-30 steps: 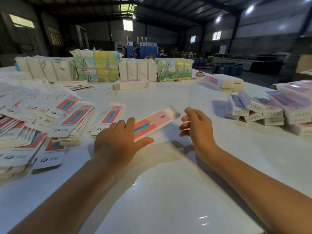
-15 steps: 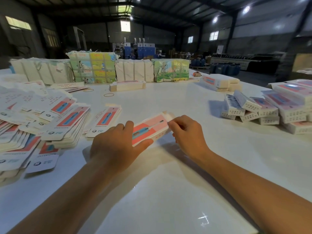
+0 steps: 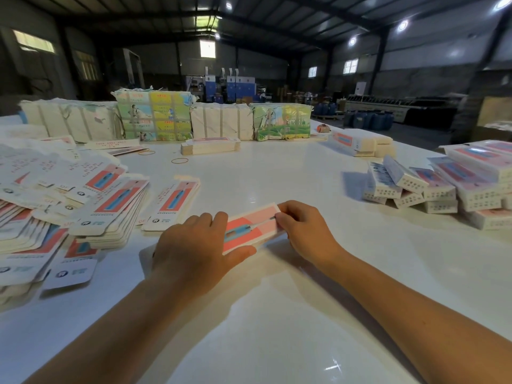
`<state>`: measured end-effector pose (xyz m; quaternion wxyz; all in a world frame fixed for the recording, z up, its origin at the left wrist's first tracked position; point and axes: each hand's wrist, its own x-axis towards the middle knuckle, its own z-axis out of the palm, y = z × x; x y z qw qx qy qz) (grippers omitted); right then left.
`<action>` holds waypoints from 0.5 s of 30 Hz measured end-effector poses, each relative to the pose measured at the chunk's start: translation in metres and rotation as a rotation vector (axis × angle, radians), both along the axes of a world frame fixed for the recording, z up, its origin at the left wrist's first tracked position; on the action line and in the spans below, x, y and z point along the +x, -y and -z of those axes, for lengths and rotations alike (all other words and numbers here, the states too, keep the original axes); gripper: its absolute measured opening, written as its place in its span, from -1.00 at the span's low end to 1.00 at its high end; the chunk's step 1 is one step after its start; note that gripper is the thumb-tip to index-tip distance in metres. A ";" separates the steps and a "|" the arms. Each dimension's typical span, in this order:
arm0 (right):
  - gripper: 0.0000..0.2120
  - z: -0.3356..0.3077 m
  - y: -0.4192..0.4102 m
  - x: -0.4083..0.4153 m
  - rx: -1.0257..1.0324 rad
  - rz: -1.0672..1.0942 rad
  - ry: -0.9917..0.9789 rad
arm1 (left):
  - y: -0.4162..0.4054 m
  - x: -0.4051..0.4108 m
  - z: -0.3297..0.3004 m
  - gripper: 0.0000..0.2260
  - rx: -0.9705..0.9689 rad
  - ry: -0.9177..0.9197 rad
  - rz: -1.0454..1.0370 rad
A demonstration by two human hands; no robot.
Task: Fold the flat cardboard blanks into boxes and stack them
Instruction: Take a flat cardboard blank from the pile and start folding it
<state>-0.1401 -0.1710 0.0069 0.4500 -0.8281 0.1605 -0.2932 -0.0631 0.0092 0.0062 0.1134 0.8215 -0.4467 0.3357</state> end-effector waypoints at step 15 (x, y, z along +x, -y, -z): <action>-0.55 -0.006 0.002 0.003 0.790 -0.153 0.049 | 0.004 0.001 0.006 -0.24 0.017 -0.085 -0.160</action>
